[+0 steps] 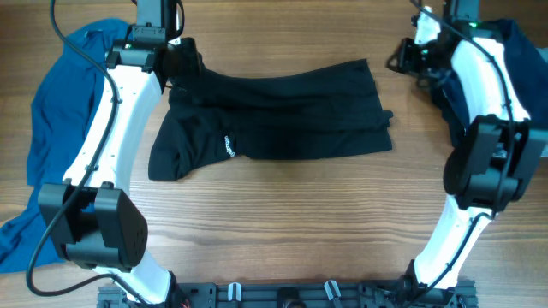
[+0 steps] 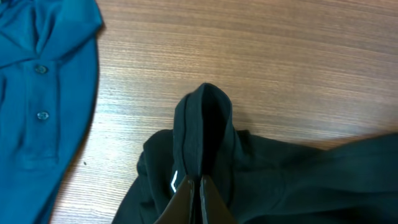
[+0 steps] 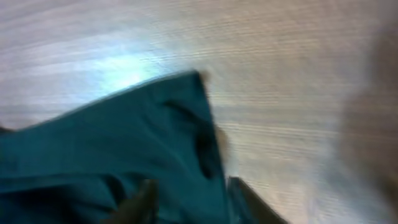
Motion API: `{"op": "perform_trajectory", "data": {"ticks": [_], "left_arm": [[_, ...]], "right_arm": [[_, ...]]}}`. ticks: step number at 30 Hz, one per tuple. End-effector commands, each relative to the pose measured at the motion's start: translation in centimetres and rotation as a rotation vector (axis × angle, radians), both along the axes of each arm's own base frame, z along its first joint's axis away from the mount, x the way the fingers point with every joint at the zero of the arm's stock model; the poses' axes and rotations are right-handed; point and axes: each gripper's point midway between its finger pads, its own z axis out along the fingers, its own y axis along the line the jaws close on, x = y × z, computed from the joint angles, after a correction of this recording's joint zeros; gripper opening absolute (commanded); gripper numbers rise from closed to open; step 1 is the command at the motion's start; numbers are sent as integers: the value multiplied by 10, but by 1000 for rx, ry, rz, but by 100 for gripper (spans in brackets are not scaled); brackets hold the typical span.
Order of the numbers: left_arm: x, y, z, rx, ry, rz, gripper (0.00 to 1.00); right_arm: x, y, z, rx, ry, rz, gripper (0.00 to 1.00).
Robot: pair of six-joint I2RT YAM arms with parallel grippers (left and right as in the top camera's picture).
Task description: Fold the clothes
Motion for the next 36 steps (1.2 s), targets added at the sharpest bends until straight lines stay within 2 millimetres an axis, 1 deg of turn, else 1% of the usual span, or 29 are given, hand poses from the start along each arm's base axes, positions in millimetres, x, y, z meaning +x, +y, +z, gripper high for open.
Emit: {"op": "perform_trajectory", "data": {"ticks": [1,4,7,10,15,20,23,26,28,30,31,33,34,36], "left_arm": [[2,-3,6,-33,-14,-3,4],[2,-3,6,-33,-14,-3,4],[2,-3,6,-33,-14,-3,4],[2,-3,6,-33,-14,-3,4],[2,-3,6,-33,-14,-3,4],[2,-3,6,-33,-14,-3,4],[2,-3,6,-33,-14,-3,4],[2,-3,6,-33,-14,-3,4],[3,-3,6,-33,-16,-3,4],[3,-3,7,-33,-18,-3,4],[3,-3,7,-33,-18,-3,4],[3,-3,6,-33,-18,-3,4],[3,-3,6,-33,-18,-3,4],[3,-3,7,-33,-19,-3,4]], "right_arm": [[11,25,14,-87,-76,59,47],[22,36,4,-148,-88,23,47],[27,44,-11,-204,-80,2,47],[26,46,-30,-272,-51,-14,47],[26,44,-67,-365,0,-56,45],[30,48,-84,-398,-3,-53,45],[33,48,-92,-397,-6,-53,45],[33,49,-95,-402,-5,-41,43],[33,49,-95,-403,-5,-37,37],[33,49,-95,-403,-5,-37,24],[32,49,-95,-403,-3,-38,15],[32,49,-95,-401,1,-40,6],[32,50,-93,-398,0,-40,4],[32,51,-87,-389,-1,-37,4]]}}
